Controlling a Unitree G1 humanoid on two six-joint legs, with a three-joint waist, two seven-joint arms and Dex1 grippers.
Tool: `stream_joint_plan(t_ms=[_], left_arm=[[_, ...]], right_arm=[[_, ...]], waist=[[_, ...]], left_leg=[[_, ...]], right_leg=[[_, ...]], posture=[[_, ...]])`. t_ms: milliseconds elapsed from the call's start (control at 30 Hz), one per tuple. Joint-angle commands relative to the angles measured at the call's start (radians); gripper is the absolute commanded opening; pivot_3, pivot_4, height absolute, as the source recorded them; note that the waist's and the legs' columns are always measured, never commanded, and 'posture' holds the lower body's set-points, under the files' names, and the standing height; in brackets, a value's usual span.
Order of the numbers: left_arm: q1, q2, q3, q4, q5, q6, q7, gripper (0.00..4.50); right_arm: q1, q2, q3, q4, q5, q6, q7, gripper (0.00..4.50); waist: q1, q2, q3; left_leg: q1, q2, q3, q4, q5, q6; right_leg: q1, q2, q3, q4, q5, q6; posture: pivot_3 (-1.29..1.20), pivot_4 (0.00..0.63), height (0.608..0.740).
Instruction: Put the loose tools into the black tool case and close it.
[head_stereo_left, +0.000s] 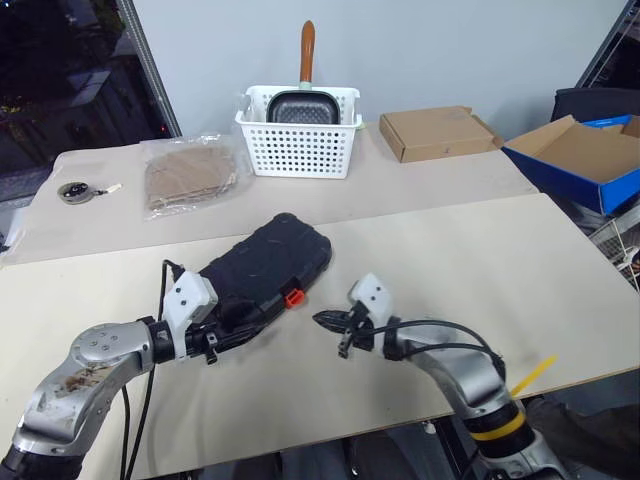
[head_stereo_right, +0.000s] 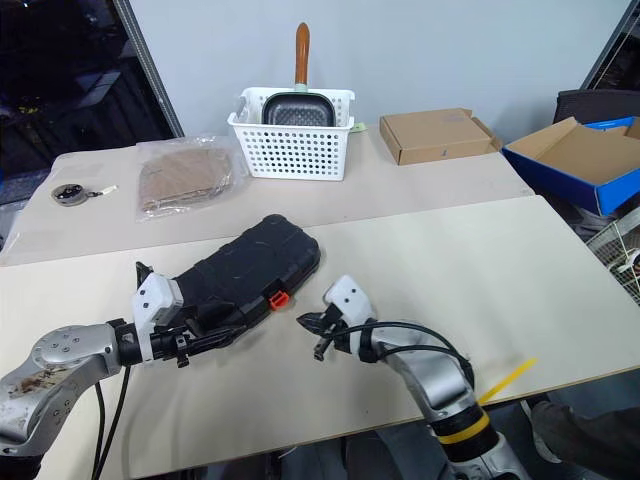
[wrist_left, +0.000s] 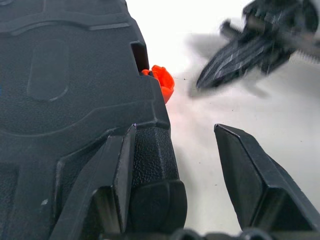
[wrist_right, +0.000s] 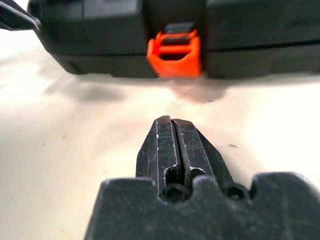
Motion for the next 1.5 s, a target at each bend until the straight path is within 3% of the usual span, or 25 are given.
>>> stream_joint_plan(t_ms=[33, 367, 867, 1500], left_arm=[[0.011, 0.007, -0.031, 0.020, 0.021, 0.028, -0.001, 2.67], [0.011, 0.002, -0.049, 0.032, 0.039, 0.029, 0.005, 2.67], [0.038, 0.011, -0.061, 0.065, 0.066, 0.004, -0.010, 2.67], [0.068, 0.003, -0.056, 0.040, 0.068, -0.008, 0.003, 2.67]], right_arm=[[-0.049, 0.037, 0.002, 0.027, -0.021, -0.049, -0.015, 0.08], [-0.104, 0.097, -0.001, 0.084, -0.046, -0.083, -0.023, 0.08], [-0.133, 0.110, -0.038, -0.013, -0.019, -0.030, -0.023, 0.08], [-0.157, 0.159, -0.004, 0.120, -0.050, -0.085, -0.007, 0.08]], waist=[[0.002, 0.000, 0.000], [0.007, 0.000, 0.000], [-0.003, 0.000, 0.000], [-0.013, 0.001, -0.001]], left_leg=[[0.000, 0.000, 0.000, 0.000, 0.000, 0.000], [-0.001, 0.000, 0.000, 0.000, 0.000, 0.000], [0.000, 0.000, 0.000, 0.000, 0.000, 0.000], [0.001, 0.001, 0.000, 0.000, 0.000, 0.000]], right_leg=[[0.000, 0.000, 0.000, 0.000, 0.000, 0.000], [0.000, 0.000, 0.000, -0.001, 0.000, 0.000], [0.000, 0.000, 0.000, 0.001, 0.000, 0.000], [0.001, 0.001, 0.000, 0.002, 0.000, 0.000]], posture=[[0.00, 0.150, 0.740], [0.00, 0.150, 0.740], [0.00, 0.150, 0.740], [0.00, 0.150, 0.740]])
